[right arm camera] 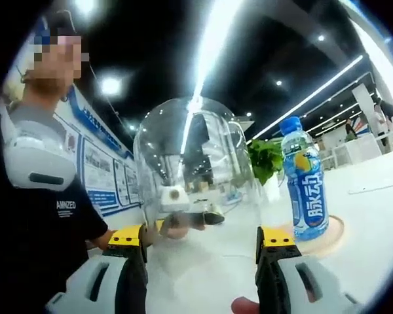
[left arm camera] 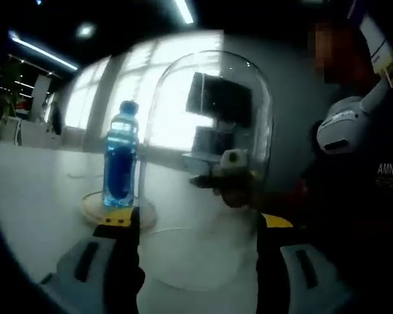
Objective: Open the cover put in the Mizone put the cover back on
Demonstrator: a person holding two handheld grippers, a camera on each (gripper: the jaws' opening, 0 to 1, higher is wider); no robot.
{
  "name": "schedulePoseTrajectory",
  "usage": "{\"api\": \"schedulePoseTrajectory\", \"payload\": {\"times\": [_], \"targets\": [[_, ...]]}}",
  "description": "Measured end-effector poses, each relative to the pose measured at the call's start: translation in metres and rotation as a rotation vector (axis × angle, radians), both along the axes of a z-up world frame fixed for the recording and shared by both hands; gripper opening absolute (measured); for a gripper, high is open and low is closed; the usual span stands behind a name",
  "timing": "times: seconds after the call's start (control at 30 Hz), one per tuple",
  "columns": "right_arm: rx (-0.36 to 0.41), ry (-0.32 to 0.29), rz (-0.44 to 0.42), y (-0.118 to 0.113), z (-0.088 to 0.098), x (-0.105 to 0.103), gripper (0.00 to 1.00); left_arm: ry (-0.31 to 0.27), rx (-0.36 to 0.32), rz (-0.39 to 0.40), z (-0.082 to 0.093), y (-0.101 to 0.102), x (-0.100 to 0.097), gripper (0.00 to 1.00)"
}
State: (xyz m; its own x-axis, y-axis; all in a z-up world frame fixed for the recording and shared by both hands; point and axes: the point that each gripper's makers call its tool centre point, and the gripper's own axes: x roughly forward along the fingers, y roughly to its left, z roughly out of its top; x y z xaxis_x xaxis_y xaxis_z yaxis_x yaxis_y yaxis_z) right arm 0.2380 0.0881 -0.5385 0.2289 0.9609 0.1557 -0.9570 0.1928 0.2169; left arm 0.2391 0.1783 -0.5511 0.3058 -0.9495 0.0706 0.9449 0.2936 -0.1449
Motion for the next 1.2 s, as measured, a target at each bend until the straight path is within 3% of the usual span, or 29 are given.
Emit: {"api": "schedulePoseTrajectory", "payload": {"times": [0.27, 0.43, 0.63, 0.73, 1.2], "targets": [[-0.016, 0.040, -0.005, 0.006, -0.001, 0.006, 0.67, 0.005, 0.001, 0.010, 0.000, 0.000, 0.003, 0.63], [-0.058, -0.020, -0.005, 0.011, 0.007, 0.005, 0.68, -0.022, 0.006, 0.021, -0.001, 0.001, 0.006, 0.61], [-0.086, -0.006, 0.013, 0.016, 0.008, 0.012, 0.73, -0.023, 0.007, 0.024, -0.002, 0.001, 0.008, 0.61], [-0.109, -0.030, 0.011, 0.016, 0.009, 0.011, 0.73, -0.012, -0.001, 0.015, -0.002, -0.001, 0.009, 0.63], [-0.103, -0.026, 0.031, 0.021, 0.007, 0.014, 0.77, -0.051, 0.045, 0.057, -0.009, -0.016, 0.005, 0.73]]}}
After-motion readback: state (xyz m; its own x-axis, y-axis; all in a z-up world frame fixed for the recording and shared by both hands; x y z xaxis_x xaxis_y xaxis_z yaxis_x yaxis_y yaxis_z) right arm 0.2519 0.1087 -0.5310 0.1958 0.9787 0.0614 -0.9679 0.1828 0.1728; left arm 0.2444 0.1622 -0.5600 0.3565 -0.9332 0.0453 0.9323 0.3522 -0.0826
